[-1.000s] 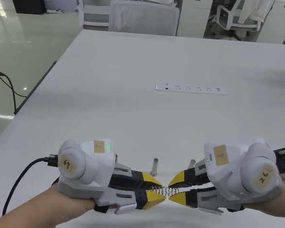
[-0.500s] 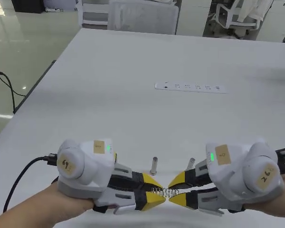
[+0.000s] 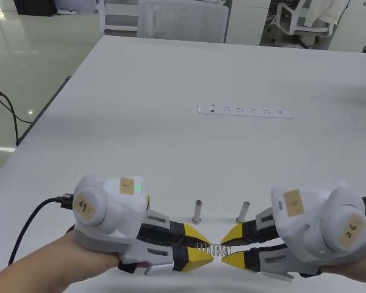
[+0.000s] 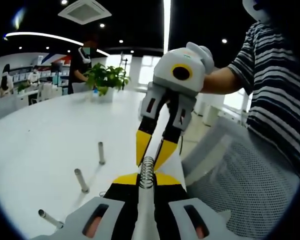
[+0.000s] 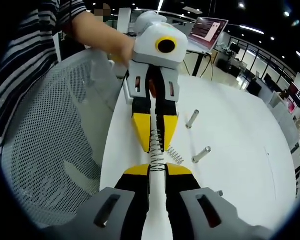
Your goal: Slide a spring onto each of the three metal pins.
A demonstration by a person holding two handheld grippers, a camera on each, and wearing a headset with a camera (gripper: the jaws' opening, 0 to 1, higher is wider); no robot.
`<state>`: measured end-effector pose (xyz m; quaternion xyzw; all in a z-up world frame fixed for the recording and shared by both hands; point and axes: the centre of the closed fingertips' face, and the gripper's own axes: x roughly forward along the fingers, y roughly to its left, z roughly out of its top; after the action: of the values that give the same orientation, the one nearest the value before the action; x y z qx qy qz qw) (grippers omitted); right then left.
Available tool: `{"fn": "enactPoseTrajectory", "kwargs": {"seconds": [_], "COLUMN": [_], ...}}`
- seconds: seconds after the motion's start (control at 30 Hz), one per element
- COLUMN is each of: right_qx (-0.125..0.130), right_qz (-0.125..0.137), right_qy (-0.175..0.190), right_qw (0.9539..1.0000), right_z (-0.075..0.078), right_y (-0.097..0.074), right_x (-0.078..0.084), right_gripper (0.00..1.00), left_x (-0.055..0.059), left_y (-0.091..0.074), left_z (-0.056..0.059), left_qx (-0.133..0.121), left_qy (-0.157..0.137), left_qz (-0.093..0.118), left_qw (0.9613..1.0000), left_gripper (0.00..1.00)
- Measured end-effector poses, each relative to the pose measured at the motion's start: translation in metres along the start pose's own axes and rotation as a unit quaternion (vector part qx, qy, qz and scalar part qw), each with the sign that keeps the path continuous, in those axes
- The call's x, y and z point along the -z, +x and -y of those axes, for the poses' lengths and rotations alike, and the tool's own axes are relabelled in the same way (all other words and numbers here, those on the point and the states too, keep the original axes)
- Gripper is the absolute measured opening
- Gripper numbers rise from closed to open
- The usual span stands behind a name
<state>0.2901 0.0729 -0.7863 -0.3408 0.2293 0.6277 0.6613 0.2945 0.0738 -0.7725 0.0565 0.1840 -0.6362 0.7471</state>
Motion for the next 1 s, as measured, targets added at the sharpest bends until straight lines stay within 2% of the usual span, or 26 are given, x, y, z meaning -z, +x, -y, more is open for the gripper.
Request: {"fn": "enactPoseTrajectory", "kwargs": {"seconds": [0.17,0.3,0.5,0.67,0.87,1.0], "right_qx": [0.005,0.007,0.005,-0.004,-0.007,-0.009], "right_qz": [-0.005,0.004,0.019,0.054,0.054,0.064], "right_qy": [-0.013,-0.021,-0.026,-0.002,-0.006,-0.003], "right_qw": [0.9999,0.9997,0.9995,0.9985,0.9985,0.9979], "right_z": [0.000,0.002,0.004,0.004,0.003,0.002], "right_y": [-0.002,-0.008,-0.016,-0.020,-0.017,-0.017], "right_x": [-0.002,-0.008,-0.020,-0.037,-0.040,-0.045], "right_gripper": [0.07,0.07,0.07,0.07,0.07,0.07], "left_x": [0.001,0.006,0.006,0.007,0.010,0.011], "left_y": [0.000,-0.001,-0.001,0.000,0.002,0.002], "left_z": [-0.001,-0.001,-0.002,-0.001,-0.001,-0.001], "left_qx": [-0.001,-0.001,-0.004,-0.004,-0.006,-0.007], "left_qy": [0.000,0.002,0.005,0.009,0.017,0.018], "left_qz": [-0.001,-0.010,-0.009,-0.013,-0.023,-0.026], "left_qw": [1.0000,1.0000,0.9999,0.9999,0.9996,0.9995], "left_gripper": [0.03,0.03,0.03,0.03,0.03,0.03]}}
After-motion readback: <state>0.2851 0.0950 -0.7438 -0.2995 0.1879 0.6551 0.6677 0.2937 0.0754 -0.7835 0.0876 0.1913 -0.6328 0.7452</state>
